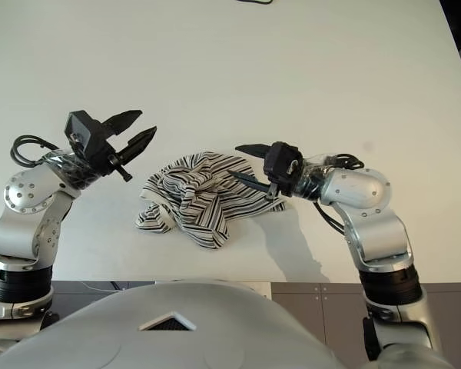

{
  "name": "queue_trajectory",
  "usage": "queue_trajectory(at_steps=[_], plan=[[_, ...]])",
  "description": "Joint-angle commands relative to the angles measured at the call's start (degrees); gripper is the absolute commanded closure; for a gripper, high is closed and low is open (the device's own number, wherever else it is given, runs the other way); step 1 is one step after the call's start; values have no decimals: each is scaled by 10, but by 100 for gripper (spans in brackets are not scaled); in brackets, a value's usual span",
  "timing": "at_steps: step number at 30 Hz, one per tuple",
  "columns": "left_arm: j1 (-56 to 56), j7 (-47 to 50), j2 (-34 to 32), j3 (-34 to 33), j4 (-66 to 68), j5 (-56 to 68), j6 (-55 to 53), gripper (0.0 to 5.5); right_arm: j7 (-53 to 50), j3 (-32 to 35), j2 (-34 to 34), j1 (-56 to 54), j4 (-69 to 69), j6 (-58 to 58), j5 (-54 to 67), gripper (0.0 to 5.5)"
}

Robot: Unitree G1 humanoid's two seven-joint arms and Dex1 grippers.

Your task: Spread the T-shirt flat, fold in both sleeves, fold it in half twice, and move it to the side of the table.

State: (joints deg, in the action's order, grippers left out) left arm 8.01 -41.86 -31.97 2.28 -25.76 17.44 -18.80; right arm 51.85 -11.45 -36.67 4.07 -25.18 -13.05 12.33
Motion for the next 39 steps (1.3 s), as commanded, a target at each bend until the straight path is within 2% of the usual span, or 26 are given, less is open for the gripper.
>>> queue_trajectory(at_steps=[1,4,9,17,21,24,29,33,39], plan=[[50,-79,-85,39,4,-24,-7,369,-9,-58,4,-3,55,34,-68,339],[74,-107,-116,81,4,-58,15,369,-24,-92,-2,-20,130,75,-138,339],[65,-67,-159,145,119,-229,115,369,-34,-112,-55,-31,242,177,-235,339],[58,-37,-174,124,179,-255,177,369,-30,-57,-174,-19,332,284,-252,339],[43,-9,-113,86,124,-167,176,369,-2,-23,-222,31,286,305,-207,339],[48,-32,-85,65,48,-59,115,369,-8,5,-208,19,245,293,-173,339],[32,-30,-82,68,58,-66,87,369,-32,49,-137,-46,149,197,-69,339],[10,-40,-64,94,60,-67,72,369,26,10,-123,-28,32,94,33,339],[-53,-61,-9,117,65,-9,9,369,89,-47,-134,-7,11,94,5,339]])
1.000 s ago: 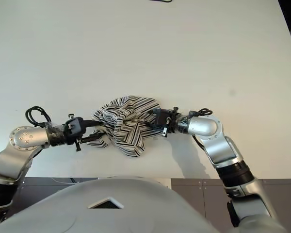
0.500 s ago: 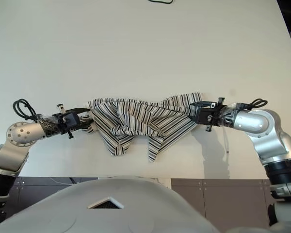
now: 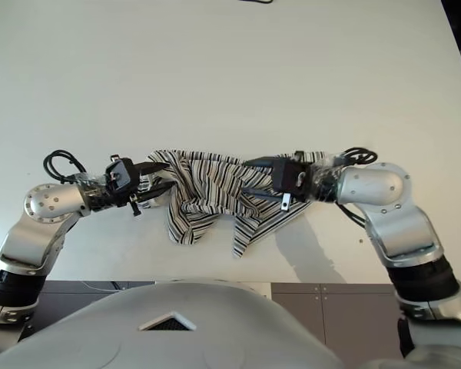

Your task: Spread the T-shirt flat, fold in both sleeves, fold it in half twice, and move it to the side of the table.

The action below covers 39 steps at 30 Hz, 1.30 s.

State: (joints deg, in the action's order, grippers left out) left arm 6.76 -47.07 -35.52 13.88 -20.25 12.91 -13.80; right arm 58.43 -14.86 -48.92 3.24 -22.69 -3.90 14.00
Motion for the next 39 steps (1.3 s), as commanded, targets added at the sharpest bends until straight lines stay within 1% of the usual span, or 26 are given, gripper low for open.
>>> queue_trajectory(at_steps=[1,3,5,7,10,13,16,21,24,27,29,31,33,35,39], plan=[[-54,-5,38,0,23,43,-53,369,32,-21,-9,-1,-16,5,-14,339],[-77,12,59,-7,63,44,-71,369,37,-48,2,-12,0,27,-50,339],[-85,21,65,-11,86,37,-74,369,30,-76,17,-22,36,54,-98,339],[-87,23,66,-9,96,32,-76,369,-4,-92,34,-31,94,81,-159,339],[-87,26,69,-5,103,28,-80,369,-90,-80,53,-66,214,121,-241,339],[-88,28,70,-1,114,20,-79,369,-170,-63,68,-111,322,160,-285,339],[-81,27,61,10,137,-8,-58,369,-219,-60,60,-135,392,203,-324,339],[-52,22,43,41,178,-71,10,369,-240,-33,35,-147,458,243,-326,339],[-32,23,38,49,184,-92,40,369,-247,-18,7,-145,474,259,-339,339],[-22,26,36,49,187,-104,60,369,-252,1,-19,-132,449,278,-339,339],[-20,26,39,45,177,-97,57,369,-206,17,-23,-93,355,286,-262,339],[-21,23,40,41,169,-92,54,369,-154,18,-26,-53,247,270,-188,339],[-26,19,40,41,157,-89,48,369,-121,3,-10,-40,145,217,-133,339],[-30,15,41,42,151,-86,43,369,-107,-15,14,-40,87,170,-108,339],[-41,6,44,48,146,-85,36,369,-81,-81,56,-35,45,125,-126,339]])
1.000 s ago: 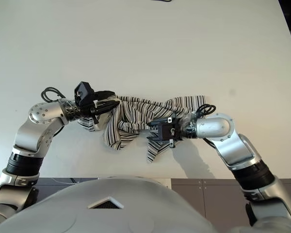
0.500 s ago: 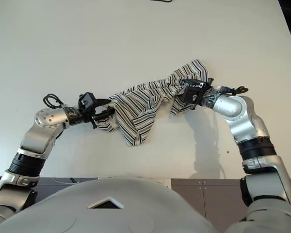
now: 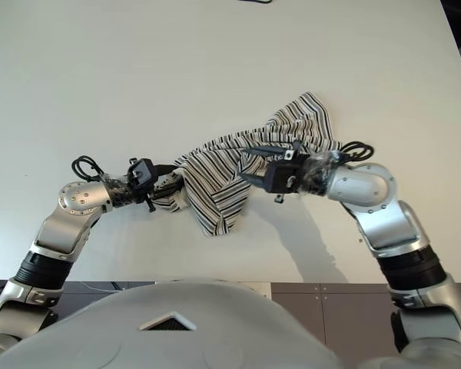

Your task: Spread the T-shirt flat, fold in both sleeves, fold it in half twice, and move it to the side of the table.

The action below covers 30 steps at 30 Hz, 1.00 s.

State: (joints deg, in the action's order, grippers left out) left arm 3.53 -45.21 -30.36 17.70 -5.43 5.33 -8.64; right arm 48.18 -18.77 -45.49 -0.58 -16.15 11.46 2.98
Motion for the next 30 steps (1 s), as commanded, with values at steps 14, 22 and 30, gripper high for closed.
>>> queue_trajectory(at_steps=[14,22,30], plan=[[29,11,-49,49,45,-116,91,369,-5,10,-89,54,147,111,-149,339],[30,34,-46,34,33,-119,125,369,-17,97,-112,87,120,98,-107,339],[30,29,-43,20,17,-98,116,369,32,102,-127,208,-100,115,-42,339]])
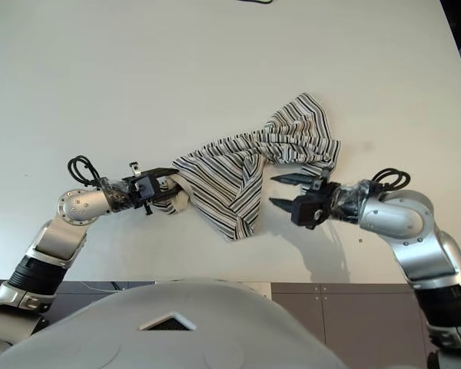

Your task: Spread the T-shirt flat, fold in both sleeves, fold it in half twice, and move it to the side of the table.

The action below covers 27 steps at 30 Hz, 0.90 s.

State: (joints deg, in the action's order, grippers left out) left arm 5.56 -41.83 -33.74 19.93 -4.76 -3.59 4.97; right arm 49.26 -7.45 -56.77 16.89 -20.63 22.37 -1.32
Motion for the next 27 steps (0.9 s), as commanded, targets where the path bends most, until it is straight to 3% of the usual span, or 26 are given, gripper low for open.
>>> queue_trajectory(at_steps=[1,13,27], plan=[[9,-8,-9,-2,9,-9,-21,369,23,-18,-10,39,-67,5,-7,339],[-15,-63,-33,-4,7,5,-18,369,-36,-122,67,80,-35,7,-198,339],[-26,-84,-37,-6,11,2,-17,369,-107,-131,62,77,38,25,-282,339]])
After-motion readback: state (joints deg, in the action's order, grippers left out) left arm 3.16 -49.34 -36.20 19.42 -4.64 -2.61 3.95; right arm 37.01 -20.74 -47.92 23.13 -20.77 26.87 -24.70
